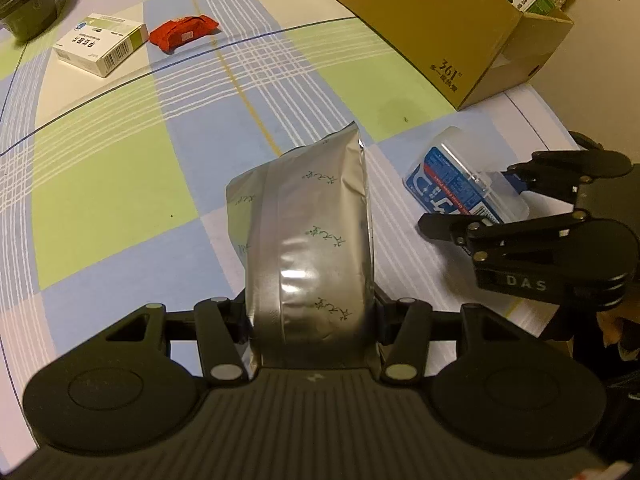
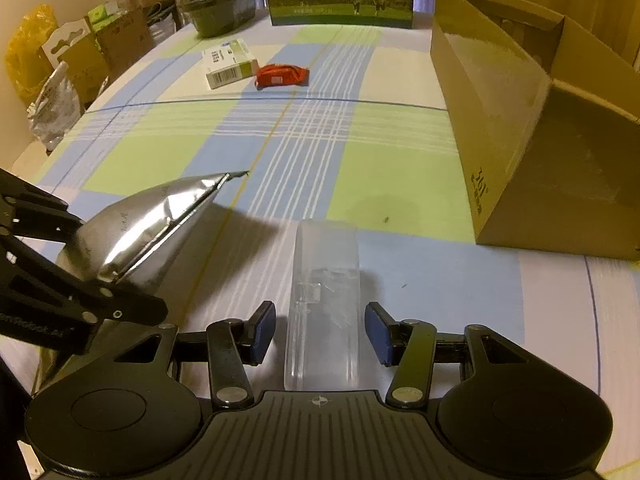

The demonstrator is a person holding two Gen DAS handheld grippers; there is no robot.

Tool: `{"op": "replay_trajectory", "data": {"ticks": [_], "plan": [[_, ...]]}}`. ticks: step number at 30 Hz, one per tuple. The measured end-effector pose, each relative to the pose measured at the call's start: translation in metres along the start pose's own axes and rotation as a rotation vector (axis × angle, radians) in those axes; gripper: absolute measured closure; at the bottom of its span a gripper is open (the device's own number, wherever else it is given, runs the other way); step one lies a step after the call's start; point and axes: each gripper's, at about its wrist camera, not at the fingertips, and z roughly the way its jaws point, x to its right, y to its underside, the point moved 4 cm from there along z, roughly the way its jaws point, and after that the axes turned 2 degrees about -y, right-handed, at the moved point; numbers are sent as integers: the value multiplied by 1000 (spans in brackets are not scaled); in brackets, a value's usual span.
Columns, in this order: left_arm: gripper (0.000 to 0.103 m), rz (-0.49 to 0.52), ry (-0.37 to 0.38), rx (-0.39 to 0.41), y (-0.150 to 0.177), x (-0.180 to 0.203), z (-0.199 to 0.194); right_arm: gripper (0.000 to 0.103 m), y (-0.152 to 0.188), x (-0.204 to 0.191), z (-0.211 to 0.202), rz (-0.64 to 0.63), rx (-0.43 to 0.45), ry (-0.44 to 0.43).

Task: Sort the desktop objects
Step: 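Lift the foil pouch and clear container and carry both over the cardboard box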

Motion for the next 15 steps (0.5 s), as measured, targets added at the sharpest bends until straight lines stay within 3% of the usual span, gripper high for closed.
{"op": "replay_trajectory", "data": {"ticks": [1,3,15], "plan": [[54,-2,0,2,0,0,-1,56,0,0,0,1,0,3],[54,-5,-3,6,1,-1,-3,75,1,0,-1,-4,7,12],[54,-1,-15,39,3,6,-25,75,4,-4,-46,0,95,21]]}}
